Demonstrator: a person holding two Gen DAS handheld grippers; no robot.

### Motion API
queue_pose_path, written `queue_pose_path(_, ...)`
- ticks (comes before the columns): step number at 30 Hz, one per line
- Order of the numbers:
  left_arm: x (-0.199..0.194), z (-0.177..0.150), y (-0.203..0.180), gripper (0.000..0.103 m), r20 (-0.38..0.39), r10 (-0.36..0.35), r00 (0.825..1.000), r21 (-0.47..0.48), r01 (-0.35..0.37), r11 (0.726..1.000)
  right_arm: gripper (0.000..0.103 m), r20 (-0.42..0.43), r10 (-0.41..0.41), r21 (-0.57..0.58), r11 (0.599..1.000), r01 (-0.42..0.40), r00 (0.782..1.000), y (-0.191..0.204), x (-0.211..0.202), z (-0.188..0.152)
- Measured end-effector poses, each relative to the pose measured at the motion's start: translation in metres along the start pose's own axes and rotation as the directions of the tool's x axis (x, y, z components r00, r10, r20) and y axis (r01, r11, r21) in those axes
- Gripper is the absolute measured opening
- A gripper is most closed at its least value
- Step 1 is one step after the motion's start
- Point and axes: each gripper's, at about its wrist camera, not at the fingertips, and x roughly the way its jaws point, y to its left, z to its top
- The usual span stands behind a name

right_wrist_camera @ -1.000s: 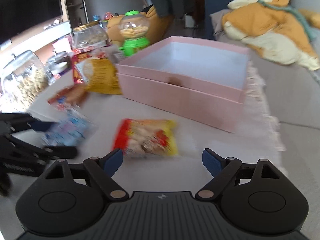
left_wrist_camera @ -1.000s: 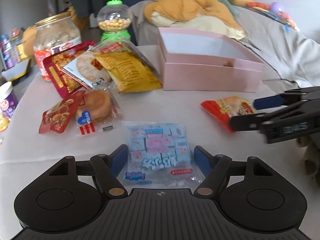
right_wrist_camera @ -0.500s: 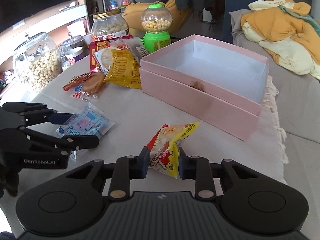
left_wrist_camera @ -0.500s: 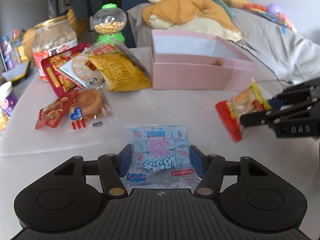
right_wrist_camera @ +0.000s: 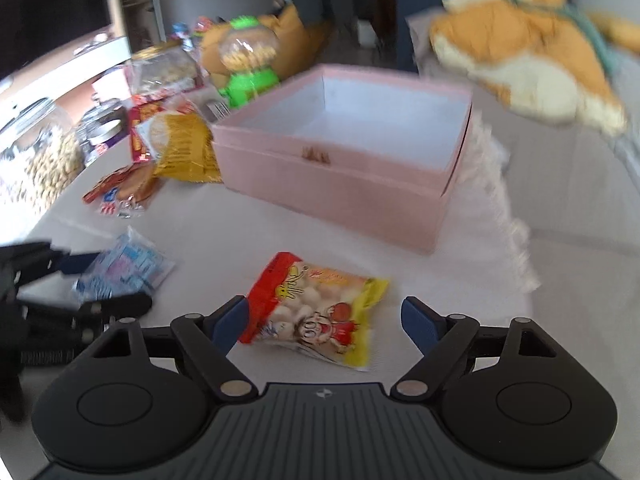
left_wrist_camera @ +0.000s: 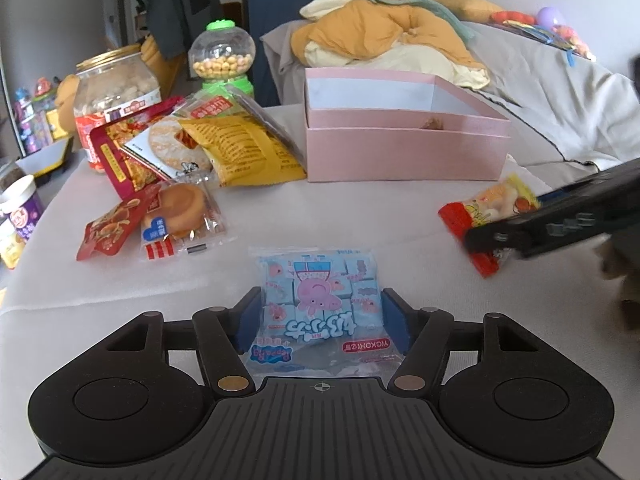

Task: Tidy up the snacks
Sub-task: 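Carry both packets over the pink box and open both grippers to drop them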

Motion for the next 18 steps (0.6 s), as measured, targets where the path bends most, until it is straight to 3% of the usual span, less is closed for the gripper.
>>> queue_pose_path(4, 0.0, 0.0, 0.001, 0.069, 0.002, -0.001, 1.0, -0.001, 0.001, 1.0, 0.082, 0.015, -0.071, -0.033, 0.997, 0.071, 0.997, 0.02, 0.013, 0.002)
queue_pose_path(5, 0.0, -0.001, 0.001, 0.069, 0.004, -0.001, 1.0, -0.002, 0.001, 1.0, 0.071, 0.021, -0.073, -0.065, 0.995, 0.075, 0.997, 0.025, 0.012, 0.001)
queue_pose_path(7, -0.001, -0.002, 0.001, 0.069, 0.009, -0.001, 1.0, -0.002, 0.001, 1.0, 0.065, 0.031, -0.064, -0.141, 0.988, 0.067, 0.997, 0.035, 0.005, -0.003)
queue_pose_path(9, -0.002, -0.003, 0.001, 0.069, 0.014, 0.0, 1.0, -0.003, 0.001, 1.0, 0.049, 0.041, -0.054, -0.176, 0.982, 0.061, 0.998, 0.037, -0.004, -0.005)
queue_pose_path(16, -0.003, -0.004, 0.001, 0.068, 0.016, -0.002, 1.0, 0.003, 0.002, 1.0, 0.043, 0.024, 0.0, -0.139, 0.99, 0.003, 1.0, 0.023, -0.021, 0.004)
queue_pose_path(18, -0.006, -0.006, 0.003, 0.066, 0.031, -0.008, 0.999, -0.014, 0.009, 1.0, 0.042, 0.033, 0.051, -0.095, 0.994, -0.047, 0.998, 0.015, -0.029, 0.011)
